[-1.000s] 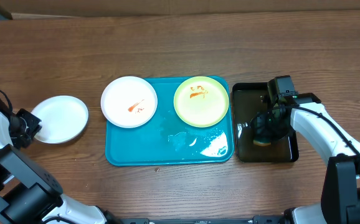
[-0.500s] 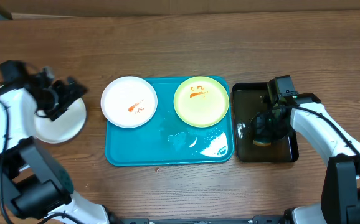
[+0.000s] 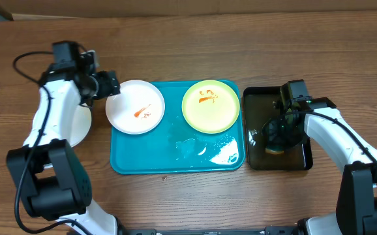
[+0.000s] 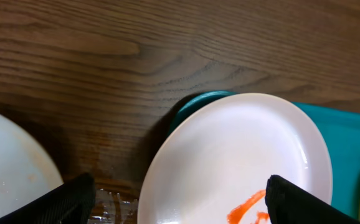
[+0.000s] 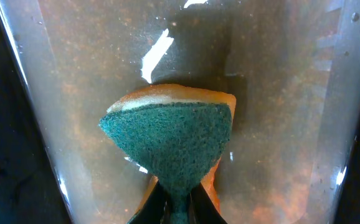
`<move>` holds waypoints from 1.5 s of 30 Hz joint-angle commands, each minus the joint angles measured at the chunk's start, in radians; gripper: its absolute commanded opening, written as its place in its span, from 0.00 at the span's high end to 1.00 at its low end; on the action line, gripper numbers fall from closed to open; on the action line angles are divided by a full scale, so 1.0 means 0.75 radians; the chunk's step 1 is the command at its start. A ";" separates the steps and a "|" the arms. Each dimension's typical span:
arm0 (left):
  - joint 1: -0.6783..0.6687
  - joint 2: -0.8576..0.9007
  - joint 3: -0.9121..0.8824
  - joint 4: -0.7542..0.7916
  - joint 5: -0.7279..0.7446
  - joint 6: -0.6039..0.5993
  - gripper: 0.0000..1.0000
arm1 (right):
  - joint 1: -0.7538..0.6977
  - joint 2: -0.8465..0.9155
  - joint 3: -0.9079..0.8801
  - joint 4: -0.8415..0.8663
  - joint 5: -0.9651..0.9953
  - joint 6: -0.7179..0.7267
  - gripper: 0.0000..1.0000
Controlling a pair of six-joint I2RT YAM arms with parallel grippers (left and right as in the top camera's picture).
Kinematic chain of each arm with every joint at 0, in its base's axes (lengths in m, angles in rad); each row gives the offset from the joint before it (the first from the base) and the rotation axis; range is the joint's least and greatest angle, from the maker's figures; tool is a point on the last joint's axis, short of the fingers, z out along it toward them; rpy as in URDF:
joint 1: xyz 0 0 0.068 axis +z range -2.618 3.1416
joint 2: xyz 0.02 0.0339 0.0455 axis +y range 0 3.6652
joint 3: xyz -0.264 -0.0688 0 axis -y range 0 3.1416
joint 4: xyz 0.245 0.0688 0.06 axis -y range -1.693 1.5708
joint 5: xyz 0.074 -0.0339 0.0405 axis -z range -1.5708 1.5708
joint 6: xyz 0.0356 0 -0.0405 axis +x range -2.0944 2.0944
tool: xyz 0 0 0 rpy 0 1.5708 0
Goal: Clean dirty plates on tray and stack at the side
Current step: 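Move left gripper to the rim of the other white plate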
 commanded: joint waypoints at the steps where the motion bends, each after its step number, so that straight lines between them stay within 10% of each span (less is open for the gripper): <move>1: -0.062 0.060 0.029 0.003 -0.180 0.040 0.13 | -0.002 -0.006 -0.001 0.002 0.008 0.004 0.95; 9: -0.064 0.222 0.028 -0.053 -0.196 0.038 0.23 | -0.002 -0.006 -0.001 -0.007 0.008 0.004 0.95; 17: -0.064 0.248 0.030 -0.120 -0.192 0.035 0.78 | -0.002 -0.006 -0.001 -0.007 0.008 0.004 0.95; 22: -0.064 0.218 0.030 -0.201 -0.192 -0.021 0.96 | -0.002 -0.006 -0.001 -0.007 0.008 0.004 0.95; 38: -0.084 0.195 0.030 -0.536 0.050 -0.046 0.96 | -0.002 -0.006 -0.001 -0.012 0.008 0.005 0.95; 45: -0.106 0.195 0.028 -0.585 -0.014 -0.045 0.69 | -0.002 -0.006 -0.001 -0.017 0.008 0.005 0.94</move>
